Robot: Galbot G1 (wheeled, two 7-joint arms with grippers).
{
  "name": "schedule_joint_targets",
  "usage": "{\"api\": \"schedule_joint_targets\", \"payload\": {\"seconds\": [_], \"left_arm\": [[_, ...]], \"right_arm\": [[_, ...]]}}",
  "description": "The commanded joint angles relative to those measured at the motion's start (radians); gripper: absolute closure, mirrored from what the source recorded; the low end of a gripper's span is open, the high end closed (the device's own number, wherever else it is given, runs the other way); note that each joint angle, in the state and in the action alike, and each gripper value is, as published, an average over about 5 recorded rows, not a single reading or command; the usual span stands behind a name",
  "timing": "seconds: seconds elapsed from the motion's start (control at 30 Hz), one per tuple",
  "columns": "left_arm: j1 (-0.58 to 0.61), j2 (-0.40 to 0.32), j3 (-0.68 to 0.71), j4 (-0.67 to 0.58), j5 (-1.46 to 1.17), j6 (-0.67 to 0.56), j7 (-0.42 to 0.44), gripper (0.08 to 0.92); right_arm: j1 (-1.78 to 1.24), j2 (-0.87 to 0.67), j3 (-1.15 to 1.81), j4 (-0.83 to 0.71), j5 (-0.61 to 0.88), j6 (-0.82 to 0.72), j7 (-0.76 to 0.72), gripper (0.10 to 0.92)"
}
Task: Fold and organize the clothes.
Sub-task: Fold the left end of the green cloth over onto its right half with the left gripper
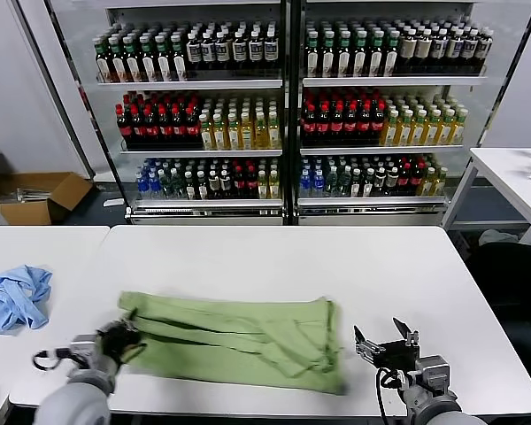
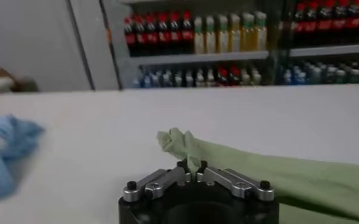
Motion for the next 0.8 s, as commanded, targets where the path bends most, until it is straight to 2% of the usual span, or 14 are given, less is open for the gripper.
{"api": "schedule_joint_targets", "payload": {"seconds": [0.03, 0.1, 0.2, 0.43, 0.6, 0.8], "left_arm": [[0.043, 0.125, -0.373, 0.011, 0.109, 0.055, 0.045, 0.907], [0.047, 0.128, -0.371, 0.004, 0.069, 0.056, 0.030, 0.907], [0.035, 0.093, -0.304, -0.064, -0.063, 0.057, 0.005, 0.907], [0.028, -0.066, 0.010, -0.260, -0.343, 0.058, 0.018, 0.907], [-0.017, -0.165, 0.196, -0.242, -0.288, 0.057, 0.042, 0.907], [-0.066, -0.256, 0.309, -0.159, -0.211, 0.056, 0.047, 0.907]], "right_arm": [[0.009, -0.003, 0.002, 0.000, 0.001, 0.000, 0.002, 0.202], [0.012, -0.005, 0.000, 0.000, 0.002, 0.000, 0.003, 0.203], [0.021, -0.007, -0.006, -0.001, 0.001, 0.000, 0.005, 0.203], [0.016, -0.009, -0.004, -0.001, 0.000, -0.001, 0.008, 0.203], [0.011, -0.007, -0.003, 0.000, -0.002, -0.001, 0.009, 0.203], [0.006, -0.009, 0.000, 0.003, -0.002, -0.001, 0.010, 0.203]]}}
